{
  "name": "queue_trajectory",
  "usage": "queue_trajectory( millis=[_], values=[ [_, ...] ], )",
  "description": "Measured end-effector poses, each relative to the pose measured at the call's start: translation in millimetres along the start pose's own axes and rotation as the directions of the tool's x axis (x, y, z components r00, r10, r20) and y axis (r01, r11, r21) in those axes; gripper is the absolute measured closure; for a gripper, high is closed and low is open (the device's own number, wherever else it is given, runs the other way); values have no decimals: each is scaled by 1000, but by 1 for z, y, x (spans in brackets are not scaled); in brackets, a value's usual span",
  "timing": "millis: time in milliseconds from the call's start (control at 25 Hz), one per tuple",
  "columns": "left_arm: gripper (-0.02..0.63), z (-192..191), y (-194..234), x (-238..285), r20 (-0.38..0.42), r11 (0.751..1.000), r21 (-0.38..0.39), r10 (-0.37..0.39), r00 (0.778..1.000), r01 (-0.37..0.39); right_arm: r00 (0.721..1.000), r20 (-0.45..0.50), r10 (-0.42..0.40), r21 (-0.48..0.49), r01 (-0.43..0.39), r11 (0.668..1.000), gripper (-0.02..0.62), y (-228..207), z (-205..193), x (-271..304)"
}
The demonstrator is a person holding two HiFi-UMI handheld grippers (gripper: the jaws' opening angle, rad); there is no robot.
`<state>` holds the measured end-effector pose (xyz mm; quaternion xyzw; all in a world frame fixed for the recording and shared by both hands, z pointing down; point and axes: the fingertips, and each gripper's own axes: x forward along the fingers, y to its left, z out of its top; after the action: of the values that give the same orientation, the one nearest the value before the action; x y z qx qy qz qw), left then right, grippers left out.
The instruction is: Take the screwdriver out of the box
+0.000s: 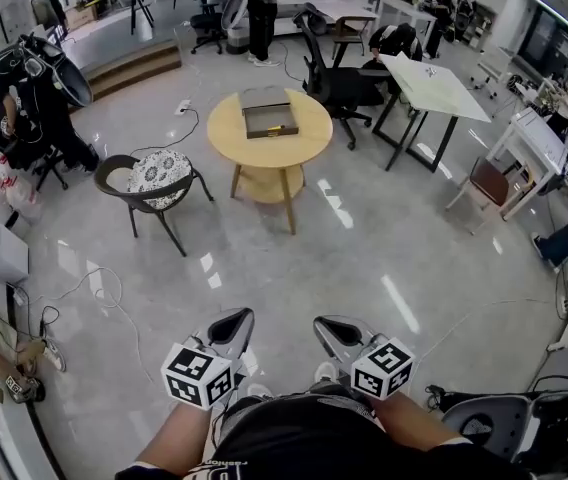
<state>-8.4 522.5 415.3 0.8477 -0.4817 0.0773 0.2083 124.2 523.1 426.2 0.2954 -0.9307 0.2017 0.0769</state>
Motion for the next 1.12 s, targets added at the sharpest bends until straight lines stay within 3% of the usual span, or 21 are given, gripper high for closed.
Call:
queue_trajectory(
  millis=[360,520,840,1120],
  values=[
    [546,-13,26,-25,-18,1000,11,-22,1000,22,999,-33,-18,0,18,1000,595,34,-24,24],
    [546,-22,30,-30,-23,999,-24,-32,999,31,998,-61,-24,0,25,1000,595,44,-31,24],
    [546,-17,35,-22,-5,999,-27,-46,999,46,997,-46,-70,-10,70,998,595,27,-20,35],
    [546,-11,66,-10,-16,999,-36,0,1000,-1,998,-24,-53,-13,53,999,595,5,0,65]
  ],
)
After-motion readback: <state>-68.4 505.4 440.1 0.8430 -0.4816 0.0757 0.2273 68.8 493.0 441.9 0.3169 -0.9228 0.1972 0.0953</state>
